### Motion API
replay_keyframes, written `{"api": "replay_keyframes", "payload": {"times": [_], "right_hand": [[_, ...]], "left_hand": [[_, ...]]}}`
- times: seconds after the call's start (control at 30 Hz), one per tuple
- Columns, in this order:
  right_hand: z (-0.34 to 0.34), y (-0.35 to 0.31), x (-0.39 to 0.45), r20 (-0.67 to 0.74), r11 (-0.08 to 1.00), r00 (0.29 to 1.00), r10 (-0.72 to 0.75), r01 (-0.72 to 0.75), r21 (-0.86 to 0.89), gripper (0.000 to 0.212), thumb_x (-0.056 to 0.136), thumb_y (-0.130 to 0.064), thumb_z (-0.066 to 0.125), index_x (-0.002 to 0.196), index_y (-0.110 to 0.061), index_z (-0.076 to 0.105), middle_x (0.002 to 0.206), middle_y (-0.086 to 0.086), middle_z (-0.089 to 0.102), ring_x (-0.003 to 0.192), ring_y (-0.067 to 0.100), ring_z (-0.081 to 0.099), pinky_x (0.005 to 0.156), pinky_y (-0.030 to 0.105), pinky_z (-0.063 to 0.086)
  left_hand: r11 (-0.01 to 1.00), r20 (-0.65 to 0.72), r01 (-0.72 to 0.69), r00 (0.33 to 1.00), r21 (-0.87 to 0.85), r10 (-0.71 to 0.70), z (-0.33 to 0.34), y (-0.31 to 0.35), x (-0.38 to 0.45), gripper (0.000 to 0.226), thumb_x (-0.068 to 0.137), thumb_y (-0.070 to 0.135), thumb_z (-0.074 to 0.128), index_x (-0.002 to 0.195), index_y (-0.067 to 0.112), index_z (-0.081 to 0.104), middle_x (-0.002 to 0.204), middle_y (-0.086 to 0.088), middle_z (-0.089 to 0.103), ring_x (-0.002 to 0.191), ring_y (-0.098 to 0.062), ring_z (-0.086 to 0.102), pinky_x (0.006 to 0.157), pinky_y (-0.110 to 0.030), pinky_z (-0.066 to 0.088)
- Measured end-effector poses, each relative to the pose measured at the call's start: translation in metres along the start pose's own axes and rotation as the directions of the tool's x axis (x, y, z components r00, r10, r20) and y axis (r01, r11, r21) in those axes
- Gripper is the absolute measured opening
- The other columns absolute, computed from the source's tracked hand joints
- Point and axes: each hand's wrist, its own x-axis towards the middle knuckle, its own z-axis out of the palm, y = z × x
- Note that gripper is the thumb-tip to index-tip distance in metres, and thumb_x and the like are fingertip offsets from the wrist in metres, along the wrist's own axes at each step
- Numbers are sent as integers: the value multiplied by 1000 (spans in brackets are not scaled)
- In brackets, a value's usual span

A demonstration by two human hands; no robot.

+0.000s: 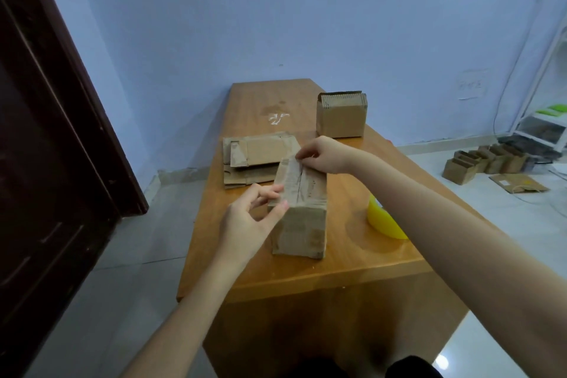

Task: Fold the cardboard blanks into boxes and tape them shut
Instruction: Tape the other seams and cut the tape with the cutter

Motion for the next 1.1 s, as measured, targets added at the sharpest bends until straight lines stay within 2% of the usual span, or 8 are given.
{"api": "replay_keyframes", "payload": {"times": [0.17,0.37,0.57,0.73,0.83,0.97,1.03,1.1], "right_hand": [[-11,3,-9,15,999,999,42,-42,2,31,93,-22,59,121,-10,63,117,6,64,100,18,61,82,24,48],[-41,11,-37,302,948,933,195,-258,186,57,86,-19,71,135,-8,46,99,13,68,76,21,71,63,29,59],[-38,1,-60,442,940,858,262,-331,84,51,86,-35,68,116,4,56,83,13,74,72,24,72,59,28,57],[-22,-23,-74,431,927,822,373,-351,-133,66,87,-63,51,96,2,58,70,8,73,61,19,71,56,26,54],[-5,-33,-76,384,916,832,399,-374,-142,78,86,-71,41,115,1,53,65,8,70,53,17,68,51,23,51],[5,-34,-79,311,926,873,376,-349,-142,78,86,-72,35,121,-5,53,70,9,69,52,16,65,48,20,50],[7,-31,-80,316,931,876,364,-347,-112,80,85,-74,34,122,-5,51,72,10,70,54,17,66,49,21,50],[10,-26,-80,304,939,889,344,-333,-88,79,84,-75,33,116,-6,52,73,11,71,55,18,67,49,22,51]], "left_hand": [[990,-24,132,991,55,-131,-16,-3,1,30,83,38,65,111,35,54,113,25,56,107,-3,56,80,-29,51],[917,7,323,943,234,-334,-45,0,37,18,85,39,64,86,22,63,90,6,67,87,-14,64,77,-47,56],[816,159,249,911,521,-380,-28,18,102,23,88,20,62,66,12,63,65,-4,57,56,-20,51,55,-29,45],[814,326,117,877,568,-353,17,33,129,18,84,21,60,69,14,57,66,-6,44,61,-19,39,54,-28,28],[855,351,116,877,506,-327,43,36,131,18,87,18,58,83,5,71,78,-12,64,65,-21,53,57,-27,41],[864,306,99,910,495,-280,52,20,130,18,88,24,55,80,13,68,85,-12,66,77,-24,57,81,-40,50],[867,305,76,918,492,-254,48,11,130,17,90,27,55,96,18,69,101,-8,67,95,-24,60,91,-39,46],[875,325,60,914,480,-241,39,4,127,42,90,36,57,127,17,57,130,-3,57,119,-19,52,103,-37,40]]}}
